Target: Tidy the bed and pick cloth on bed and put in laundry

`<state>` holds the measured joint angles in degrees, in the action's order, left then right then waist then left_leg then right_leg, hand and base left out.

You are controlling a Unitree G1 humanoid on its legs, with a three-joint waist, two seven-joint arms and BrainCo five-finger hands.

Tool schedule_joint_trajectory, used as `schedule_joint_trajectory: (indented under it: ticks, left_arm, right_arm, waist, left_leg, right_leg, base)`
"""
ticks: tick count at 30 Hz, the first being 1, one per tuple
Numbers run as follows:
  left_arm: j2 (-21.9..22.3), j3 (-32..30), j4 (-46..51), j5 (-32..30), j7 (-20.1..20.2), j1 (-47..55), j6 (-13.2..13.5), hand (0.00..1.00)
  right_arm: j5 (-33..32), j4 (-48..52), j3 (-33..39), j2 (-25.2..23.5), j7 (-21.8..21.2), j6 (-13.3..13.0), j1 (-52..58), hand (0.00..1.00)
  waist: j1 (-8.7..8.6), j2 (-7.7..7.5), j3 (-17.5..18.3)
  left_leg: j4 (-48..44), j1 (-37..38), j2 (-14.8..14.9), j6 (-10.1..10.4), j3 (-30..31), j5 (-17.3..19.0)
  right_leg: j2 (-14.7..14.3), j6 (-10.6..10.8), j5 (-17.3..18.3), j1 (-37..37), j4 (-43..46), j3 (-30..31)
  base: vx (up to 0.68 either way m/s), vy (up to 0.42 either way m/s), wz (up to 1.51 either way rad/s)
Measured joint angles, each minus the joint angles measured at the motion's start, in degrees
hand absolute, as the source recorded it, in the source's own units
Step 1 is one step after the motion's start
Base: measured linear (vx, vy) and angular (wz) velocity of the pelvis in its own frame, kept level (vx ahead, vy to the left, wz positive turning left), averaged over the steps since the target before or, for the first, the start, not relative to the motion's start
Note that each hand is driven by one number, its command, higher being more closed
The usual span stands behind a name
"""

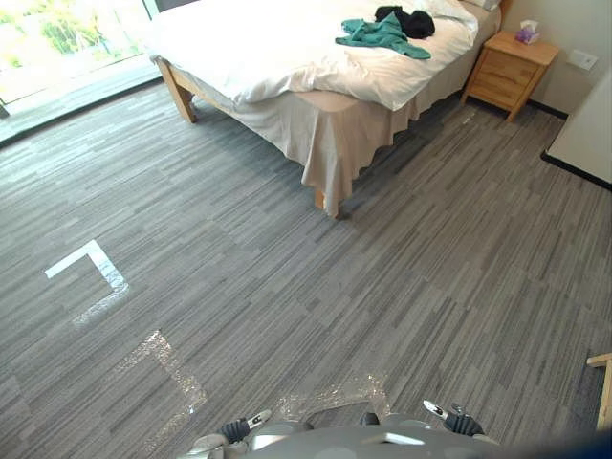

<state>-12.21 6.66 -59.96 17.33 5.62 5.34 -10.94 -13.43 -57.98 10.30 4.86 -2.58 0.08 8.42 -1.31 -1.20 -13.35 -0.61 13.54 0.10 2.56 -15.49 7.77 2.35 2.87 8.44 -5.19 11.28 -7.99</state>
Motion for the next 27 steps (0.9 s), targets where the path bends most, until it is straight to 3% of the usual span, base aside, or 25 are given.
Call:
schedule_joint_trajectory:
  ticks: [2,4,5,7,9,10,12,14,15,16,17,18,19,20,22,26,27]
  left_arm:
    - [-0.30,0.55,-0.29,-0.08,0.34,-0.88,-0.06,0.00]
    - [-1.09,1.28,-0.82,-0.04,0.36,-1.47,0.09,0.00]
    - [-1.51,1.44,-1.03,-0.04,0.39,-1.62,0.09,0.00]
    - [-1.81,1.70,-1.03,-0.60,0.47,-1.72,0.09,0.00]
    - [-1.78,1.74,-1.06,-1.21,0.64,-2.01,0.06,0.00]
    - [-1.55,1.80,-1.07,-1.21,0.76,-2.17,0.11,0.00]
    - [-1.19,1.88,-1.07,-1.20,0.80,-2.33,0.35,0.00]
    - [-1.38,2.31,-1.12,-1.89,1.52,-2.79,0.63,0.00]
    - [-0.23,2.20,-1.01,-2.32,1.67,-3.54,0.78,0.00]
    - [-0.23,1.94,-1.06,-2.32,1.96,-3.37,1.36,0.00]
    - [-0.38,1.73,-1.06,-2.32,2.10,-2.84,1.65,0.00]
    - [-0.87,1.71,-1.11,-2.33,2.25,-2.33,1.96,0.00]
    - [0.46,1.75,-1.22,-2.39,1.85,-2.15,2.47,0.00]
    - [0.79,1.80,-2.32,-2.99,0.97,-2.22,2.29,0.00]
    - [1.07,1.83,-2.77,-3.09,0.63,-2.16,2.26,0.00]
    - [1.47,1.51,-2.60,-1.95,0.27,-1.77,5.55,0.00]
    - [1.99,1.09,-2.51,-0.44,0.45,-1.65,7.61,0.00]
  right_arm:
    - [-1.74,0.89,0.00,-0.02,0.08,-0.39,-0.71,0.00]
    - [-2.78,0.90,0.04,-0.23,0.16,-0.56,-1.59,0.00]
    - [-3.54,0.87,0.16,-0.38,0.16,-0.55,-1.62,0.00]
    - [-4.34,0.68,0.28,-0.73,0.05,-0.55,-1.52,0.00]
    - [-6.10,0.68,1.36,-1.22,-0.06,-0.58,-1.18,0.00]
    - [-6.73,0.68,2.79,-1.44,-0.14,-0.55,-1.19,0.00]
    - [-6.70,0.68,3.82,-1.45,-0.33,-0.54,-1.35,0.00]
    - [-6.60,0.66,4.29,-1.44,-0.70,-0.56,-1.93,0.00]
    - [-6.60,1.63,4.83,-0.91,-0.89,-0.60,-2.10,0.00]
    - [-6.63,2.05,4.74,-0.33,-0.91,-0.60,-1.77,0.00]
    - [-6.61,1.94,4.47,-0.40,-1.01,-0.59,-1.40,0.00]
    - [-6.64,1.77,4.02,-0.71,-1.03,-0.59,-0.80,0.00]
    - [-6.59,1.18,3.13,0.16,-1.33,-0.63,-0.73,0.00]
    - [-6.59,1.14,2.39,0.57,-1.40,-0.74,-0.73,0.00]
    - [-6.55,1.01,2.77,0.50,-1.83,-1.44,-1.57,0.00]
    - [-3.59,-0.40,3.02,2.04,-2.53,-2.72,-1.88,0.00]
    - [-3.06,-0.58,2.02,2.79,-3.52,-3.39,-1.97,0.00]
  waist:
    - [-0.29,-0.13,-1.73]
    - [-0.98,-1.04,-3.34]
    - [-1.03,-1.21,-4.19]
    - [-1.01,-1.73,-3.98]
    - [-1.56,-1.32,-4.11]
    - [-2.15,-0.68,-4.55]
    - [-2.21,0.06,-4.75]
    - [-2.45,1.34,-6.19]
    - [-2.18,2.20,-7.80]
    - [-2.27,2.05,-7.93]
    - [-2.26,1.91,-7.83]
    - [-2.10,0.80,-7.35]
    - [-1.98,2.25,-6.94]
    - [-2.24,2.63,-5.88]
    - [-3.10,3.60,-4.71]
    - [-2.76,5.65,-3.42]
    - [-2.75,6.42,-2.99]
  left_leg:
    - [-1.43,-0.20,-0.07,-1.28,-1.28,0.88]
    - [-3.31,0.12,-0.25,-3.21,-2.21,2.04]
    - [-4.38,0.29,-0.30,-3.97,-2.74,2.82]
    - [-7.00,0.42,0.22,-3.28,-2.76,5.21]
    - [-10.17,-0.14,2.24,-2.07,-2.76,7.37]
    - [-12.16,-0.51,4.66,-1.23,-2.66,8.91]
    - [-13.64,-0.63,7.87,0.51,-2.62,9.97]
    - [-13.31,0.28,10.38,2.49,-3.28,9.06]
    - [-13.05,1.90,11.56,2.95,-4.25,8.57]
    - [-13.73,2.60,12.50,3.69,-4.73,9.13]
    - [-13.99,3.11,12.71,4.91,-4.74,10.32]
    - [-14.45,4.98,13.07,6.83,-5.21,12.11]
    - [-14.69,6.31,16.07,7.23,-6.36,13.30]
    - [-14.16,5.99,16.72,6.28,-6.54,13.75]
    - [-13.91,5.93,17.44,2.12,-6.50,13.99]
    - [-35.16,-2.24,22.66,-0.97,-3.33,2.79]
    - [-44.08,-6.05,22.39,0.32,0.06,4.08]
  right_leg:
    - [1.76,1.86,1.98,6.17,13.19,-1.29]
    - [4.40,1.90,2.20,10.89,23.96,-3.79]
    - [6.26,0.90,3.66,11.97,27.30,-6.14]
    - [8.21,0.50,4.34,11.71,25.34,-7.52]
    - [8.18,0.33,4.10,11.27,17.19,-7.34]
    - [7.50,-0.35,1.25,11.34,12.45,-8.01]
    - [5.62,-1.85,-1.44,10.88,10.60,-9.79]
    - [4.82,-1.48,-1.42,11.90,15.88,-12.34]
    - [6.32,0.06,0.41,16.87,25.33,-11.70]
    - [8.20,0.15,2.20,18.35,23.46,-10.59]
    - [10.10,0.80,1.39,18.80,21.22,-9.69]
    - [12.71,0.01,-2.87,18.92,19.12,-10.19]
    - [10.31,-1.80,0.59,19.29,21.95,-10.81]
    - [9.83,-2.03,3.00,21.01,24.46,-10.77]
    - [9.25,-3.59,9.25,24.50,30.60,-11.18]
    - [4.33,-6.08,11.46,19.49,25.47,-12.08]
    - [2.46,-7.17,10.84,15.71,21.12,-12.06]
  base:
    - [-0.08,0.011,-0.29]
    - [-0.07,0.001,-0.23]
    - [-0.04,-0.015,-0.26]
    - [0.02,-0.060,-0.28]
    - [0.15,-0.201,-0.13]
    - [0.23,-0.292,-0.03]
    - [0.21,-0.251,-0.05]
    - [0.20,-0.257,-0.04]
    - [0.14,-0.273,-0.07]
    - [0.15,-0.367,-0.02]
    - [0.14,-0.334,-0.02]
    - [0.31,-0.480,-0.22]
    - [0.31,-0.390,-0.30]
    - [0.31,-0.385,-0.25]
    - [0.32,-0.315,-0.05]
    - [0.37,-0.294,-0.14]
    - [0.35,-0.201,-0.06]
